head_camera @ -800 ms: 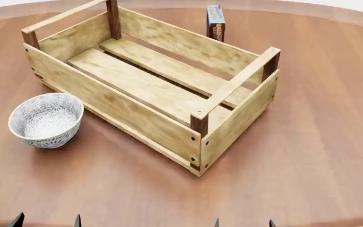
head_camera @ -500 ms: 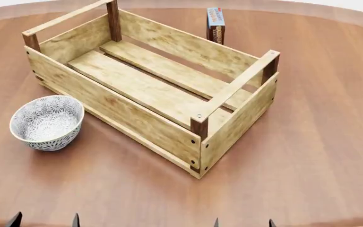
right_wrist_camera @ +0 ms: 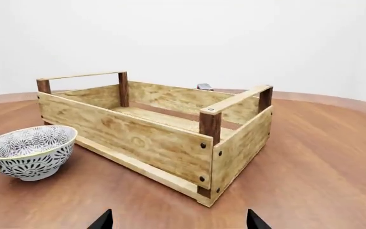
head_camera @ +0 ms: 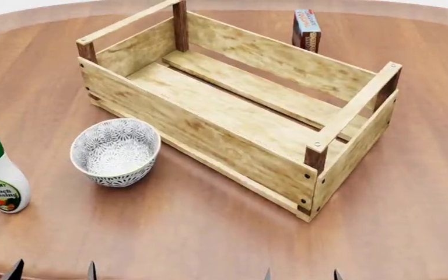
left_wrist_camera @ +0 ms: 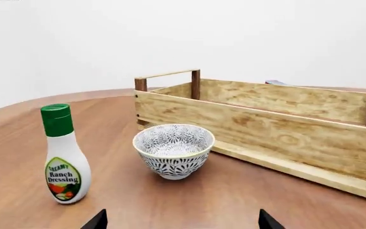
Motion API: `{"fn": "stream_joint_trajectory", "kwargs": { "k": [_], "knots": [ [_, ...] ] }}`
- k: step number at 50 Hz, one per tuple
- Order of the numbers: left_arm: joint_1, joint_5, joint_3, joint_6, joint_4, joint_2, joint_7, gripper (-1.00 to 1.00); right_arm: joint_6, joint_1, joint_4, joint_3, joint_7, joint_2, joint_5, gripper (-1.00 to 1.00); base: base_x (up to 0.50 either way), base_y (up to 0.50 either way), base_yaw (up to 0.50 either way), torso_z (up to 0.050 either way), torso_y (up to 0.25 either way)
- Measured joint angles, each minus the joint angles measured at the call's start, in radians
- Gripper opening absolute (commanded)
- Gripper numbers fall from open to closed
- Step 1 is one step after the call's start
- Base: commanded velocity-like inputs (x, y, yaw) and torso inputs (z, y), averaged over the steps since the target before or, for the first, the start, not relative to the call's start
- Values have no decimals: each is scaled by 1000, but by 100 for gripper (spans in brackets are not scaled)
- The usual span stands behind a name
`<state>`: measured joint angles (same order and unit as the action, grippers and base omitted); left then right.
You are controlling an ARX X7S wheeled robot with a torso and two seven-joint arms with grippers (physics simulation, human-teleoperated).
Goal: Pick up the salad dressing and put it in the tray.
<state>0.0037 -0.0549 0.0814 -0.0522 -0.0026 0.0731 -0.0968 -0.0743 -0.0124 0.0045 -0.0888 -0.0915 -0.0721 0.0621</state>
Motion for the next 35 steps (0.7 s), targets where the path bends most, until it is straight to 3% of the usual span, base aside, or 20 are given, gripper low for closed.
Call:
{"fn": "stream_joint_trajectory", "kwargs": {
  "k": [20, 35],
  "knots": [
    [-8, -22, 26, -3, -6, 24, -29, 100, -3, 6, 3, -32, -24, -25, 20, 100, 0, 500, 0, 0, 0],
    [-22, -56, 33, 55, 39, 46, -46, 100, 6, 4, -30, -61, -59, -44, -9, 100, 102, 0, 0, 0, 0]
  ]
}}
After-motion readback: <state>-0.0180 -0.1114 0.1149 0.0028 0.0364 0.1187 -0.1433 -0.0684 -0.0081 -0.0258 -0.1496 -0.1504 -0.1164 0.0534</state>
